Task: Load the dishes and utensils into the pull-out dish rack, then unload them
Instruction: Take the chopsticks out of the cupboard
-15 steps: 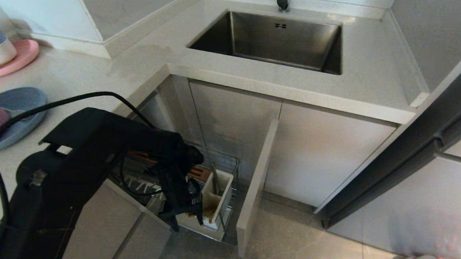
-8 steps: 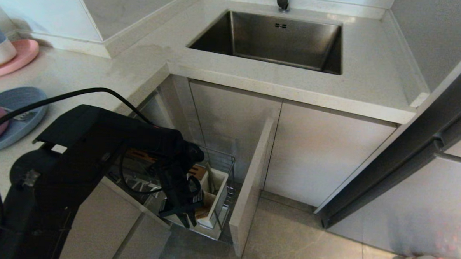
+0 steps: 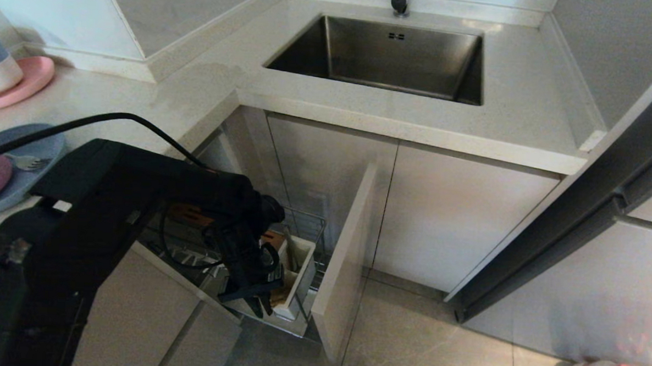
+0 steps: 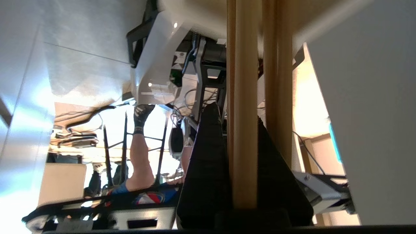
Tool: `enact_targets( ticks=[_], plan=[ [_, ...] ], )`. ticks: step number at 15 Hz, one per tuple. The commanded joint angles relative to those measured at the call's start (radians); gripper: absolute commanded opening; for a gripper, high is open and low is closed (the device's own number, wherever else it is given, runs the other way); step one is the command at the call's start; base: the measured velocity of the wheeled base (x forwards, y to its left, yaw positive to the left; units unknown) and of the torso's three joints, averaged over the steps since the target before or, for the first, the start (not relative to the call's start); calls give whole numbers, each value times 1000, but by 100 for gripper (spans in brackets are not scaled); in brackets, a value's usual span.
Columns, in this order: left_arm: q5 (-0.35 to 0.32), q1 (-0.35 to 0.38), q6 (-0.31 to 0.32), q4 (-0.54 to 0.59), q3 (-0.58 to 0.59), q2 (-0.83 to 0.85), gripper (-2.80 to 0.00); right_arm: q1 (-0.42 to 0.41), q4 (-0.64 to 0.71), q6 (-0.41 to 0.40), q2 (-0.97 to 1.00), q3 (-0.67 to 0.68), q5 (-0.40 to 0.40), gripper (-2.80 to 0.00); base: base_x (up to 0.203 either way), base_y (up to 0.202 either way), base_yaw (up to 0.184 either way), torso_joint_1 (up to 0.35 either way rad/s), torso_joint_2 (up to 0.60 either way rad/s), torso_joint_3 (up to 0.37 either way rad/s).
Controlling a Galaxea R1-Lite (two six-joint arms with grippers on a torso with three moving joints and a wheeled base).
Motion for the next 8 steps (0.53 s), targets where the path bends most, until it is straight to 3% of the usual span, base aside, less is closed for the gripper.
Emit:
enact_targets(
  ticks=[1, 8],
  plan=[
    [6, -2, -3, 11, 0, -51, -280, 0, 0, 0, 0, 0, 0, -280, 0, 0, 0, 0, 0, 0],
    [13, -14, -3, 26, 24, -154, -280, 0, 0, 0, 2, 0, 0, -280, 0, 0, 0, 0, 0, 0]
  ],
)
